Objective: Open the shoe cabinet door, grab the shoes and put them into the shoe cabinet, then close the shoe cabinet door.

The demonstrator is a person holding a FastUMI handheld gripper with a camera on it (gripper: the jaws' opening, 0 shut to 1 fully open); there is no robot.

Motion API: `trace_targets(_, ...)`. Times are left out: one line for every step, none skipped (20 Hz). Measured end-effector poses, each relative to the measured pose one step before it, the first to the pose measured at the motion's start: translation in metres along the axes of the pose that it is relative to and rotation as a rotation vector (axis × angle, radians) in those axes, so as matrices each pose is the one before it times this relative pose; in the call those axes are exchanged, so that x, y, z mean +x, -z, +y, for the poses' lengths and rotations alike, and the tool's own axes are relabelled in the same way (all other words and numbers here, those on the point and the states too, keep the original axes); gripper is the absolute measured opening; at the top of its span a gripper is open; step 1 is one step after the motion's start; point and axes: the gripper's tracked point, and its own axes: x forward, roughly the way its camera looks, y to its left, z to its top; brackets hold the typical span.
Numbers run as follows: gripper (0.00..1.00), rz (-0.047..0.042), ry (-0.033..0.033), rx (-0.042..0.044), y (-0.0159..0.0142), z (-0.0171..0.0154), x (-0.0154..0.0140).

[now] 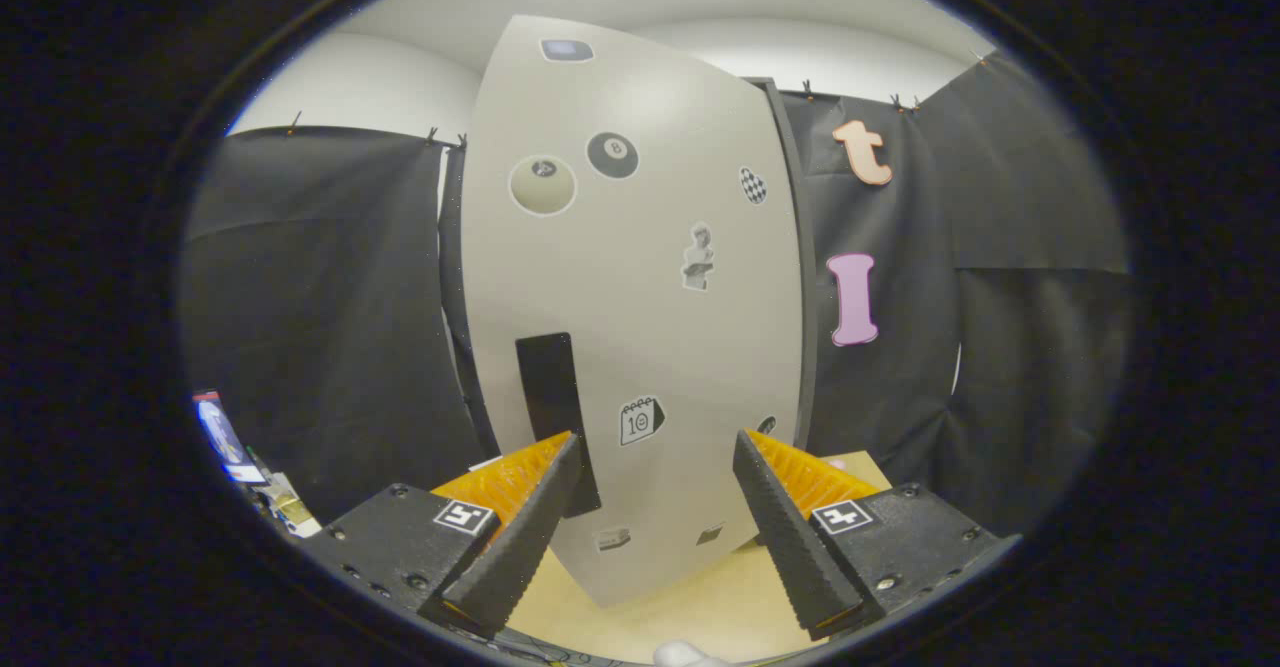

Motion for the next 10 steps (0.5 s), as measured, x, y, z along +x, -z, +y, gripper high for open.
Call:
trace_targets(1.0,-0.00599,0.01173,-0.00494,-0.00272,-0.00241,-0.00155)
trace_targets(1.0,-0.00369,0.01335,-0.0017,-0.00228,-0.00142,-0.0011)
trace_targets(1.0,-0.00214,0.01172,0.00347,-0.00088,0.00187,0.00099)
trace_targets(1.0,-0.0048,0.00897,0.0038,-0.00072,0.00049,0.0012)
trace_targets(1.0,-0.00187,0.01507,0.00269,-0.00136,-0.00109,0.00122)
trace_targets(1.0,-0.00347,0.00894,0.00055,-0.00166,0.00051,0.00087)
trace_targets(1.0,-0.00362,0.00878,0.00004,-0.00192,0.0007,0.00091)
trace_targets(1.0,-0.0003,0.00767,-0.00046,-0.00172,0.00029,-0.00018)
trace_targets(1.0,0.00027,0.00923,-0.00193,-0.00155,-0.00057,-0.00109)
trace_targets(1.0,-0.00123,0.0069,-0.00418,-0.00202,-0.00065,-0.00204)
